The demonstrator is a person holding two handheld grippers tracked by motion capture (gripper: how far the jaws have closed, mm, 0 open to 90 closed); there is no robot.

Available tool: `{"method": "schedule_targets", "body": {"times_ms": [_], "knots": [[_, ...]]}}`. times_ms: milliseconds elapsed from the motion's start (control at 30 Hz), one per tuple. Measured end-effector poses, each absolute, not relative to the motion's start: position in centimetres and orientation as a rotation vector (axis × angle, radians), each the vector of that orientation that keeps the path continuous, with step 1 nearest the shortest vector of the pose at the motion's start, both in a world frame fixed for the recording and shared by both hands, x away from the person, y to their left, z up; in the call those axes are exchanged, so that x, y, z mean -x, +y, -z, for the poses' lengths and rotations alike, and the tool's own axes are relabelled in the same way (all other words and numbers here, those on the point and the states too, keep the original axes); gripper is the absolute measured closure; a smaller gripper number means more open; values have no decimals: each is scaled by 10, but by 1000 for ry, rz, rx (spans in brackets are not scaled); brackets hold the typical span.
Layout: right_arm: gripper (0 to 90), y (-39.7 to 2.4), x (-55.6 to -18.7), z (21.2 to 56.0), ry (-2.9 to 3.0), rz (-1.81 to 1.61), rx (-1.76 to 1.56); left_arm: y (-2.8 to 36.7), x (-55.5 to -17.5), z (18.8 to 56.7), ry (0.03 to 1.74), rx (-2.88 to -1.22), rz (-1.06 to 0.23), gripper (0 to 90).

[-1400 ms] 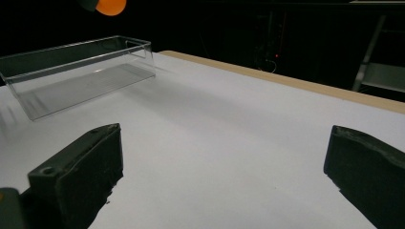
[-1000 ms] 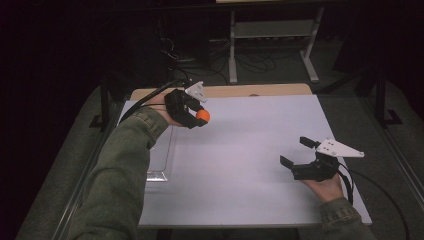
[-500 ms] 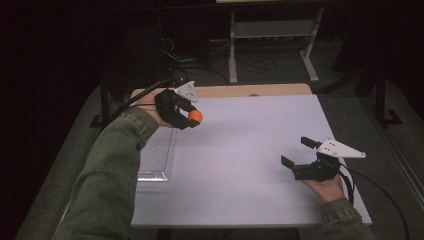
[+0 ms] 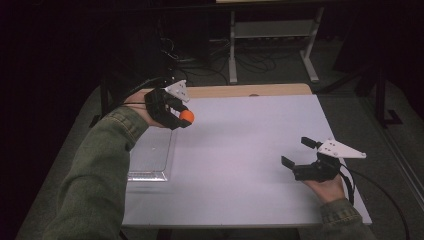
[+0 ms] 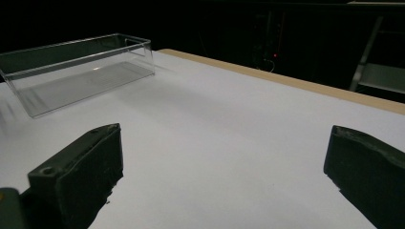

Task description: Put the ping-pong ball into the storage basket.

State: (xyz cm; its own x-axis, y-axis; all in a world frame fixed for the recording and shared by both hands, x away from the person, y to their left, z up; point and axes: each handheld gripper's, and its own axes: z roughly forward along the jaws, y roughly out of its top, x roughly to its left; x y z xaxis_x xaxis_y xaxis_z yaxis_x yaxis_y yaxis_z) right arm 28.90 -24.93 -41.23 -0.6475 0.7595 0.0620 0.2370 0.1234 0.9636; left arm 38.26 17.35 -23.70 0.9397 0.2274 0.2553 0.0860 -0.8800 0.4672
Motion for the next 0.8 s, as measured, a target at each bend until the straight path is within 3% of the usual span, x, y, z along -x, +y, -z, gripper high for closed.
{"method": "schedule_targets", "body": {"times_ms": [800], "knots": [[0, -251, -290, 412, 1956, -1537, -966, 193, -375, 235, 256, -2669, -416, 506]]}}
